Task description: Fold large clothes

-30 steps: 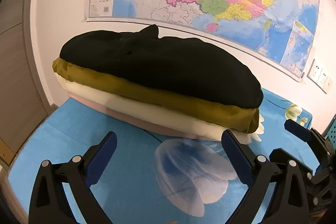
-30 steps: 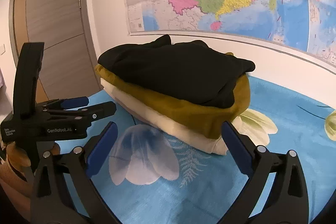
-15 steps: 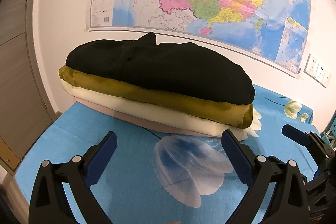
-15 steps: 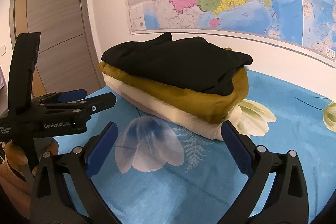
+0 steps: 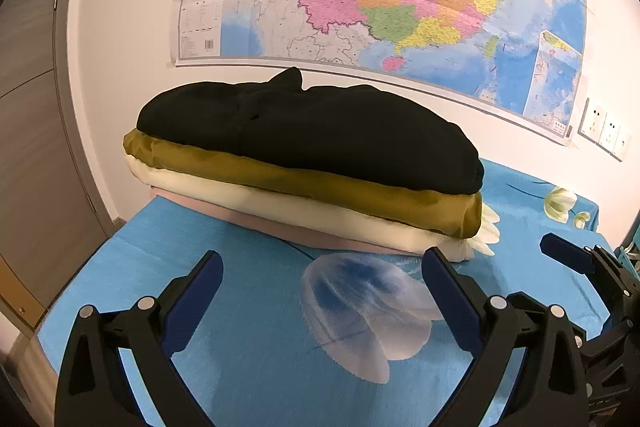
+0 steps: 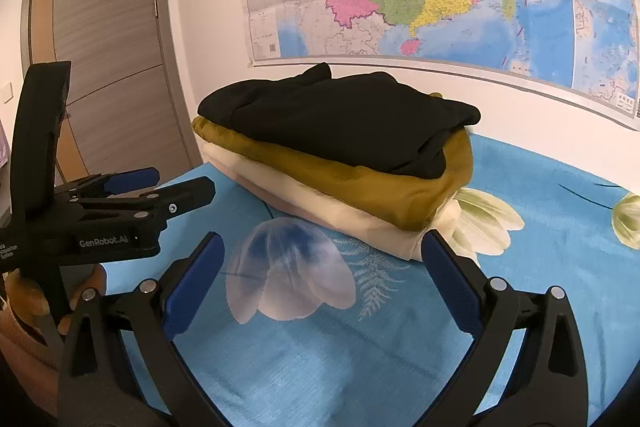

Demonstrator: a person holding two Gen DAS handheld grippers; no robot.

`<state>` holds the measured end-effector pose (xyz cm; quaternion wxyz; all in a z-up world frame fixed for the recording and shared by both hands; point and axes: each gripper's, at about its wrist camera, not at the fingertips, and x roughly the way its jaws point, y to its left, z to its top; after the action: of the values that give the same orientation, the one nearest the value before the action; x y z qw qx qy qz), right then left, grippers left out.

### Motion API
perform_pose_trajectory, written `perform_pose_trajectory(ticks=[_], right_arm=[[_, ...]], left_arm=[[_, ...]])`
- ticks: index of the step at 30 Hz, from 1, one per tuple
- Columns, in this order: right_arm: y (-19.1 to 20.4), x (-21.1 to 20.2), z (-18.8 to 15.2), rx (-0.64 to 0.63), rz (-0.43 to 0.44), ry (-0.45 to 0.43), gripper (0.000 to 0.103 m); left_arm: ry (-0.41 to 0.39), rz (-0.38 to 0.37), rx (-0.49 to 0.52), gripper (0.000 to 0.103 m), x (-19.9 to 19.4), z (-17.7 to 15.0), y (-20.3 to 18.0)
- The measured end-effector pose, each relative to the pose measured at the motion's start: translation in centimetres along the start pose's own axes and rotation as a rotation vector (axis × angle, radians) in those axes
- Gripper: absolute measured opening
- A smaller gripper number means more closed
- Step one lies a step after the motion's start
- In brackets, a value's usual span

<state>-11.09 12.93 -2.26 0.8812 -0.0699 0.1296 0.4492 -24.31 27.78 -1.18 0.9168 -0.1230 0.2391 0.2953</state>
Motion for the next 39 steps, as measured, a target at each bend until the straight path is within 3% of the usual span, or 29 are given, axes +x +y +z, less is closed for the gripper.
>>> perform_pose_trajectory(ticks=[39], right_arm=[[0.94,-0.16,-0.61,0.006,0.010,0.009,0.097]], left_arm=[[-0.001,0.026,0.010,0.096,-0.68,-0.98,0.45]])
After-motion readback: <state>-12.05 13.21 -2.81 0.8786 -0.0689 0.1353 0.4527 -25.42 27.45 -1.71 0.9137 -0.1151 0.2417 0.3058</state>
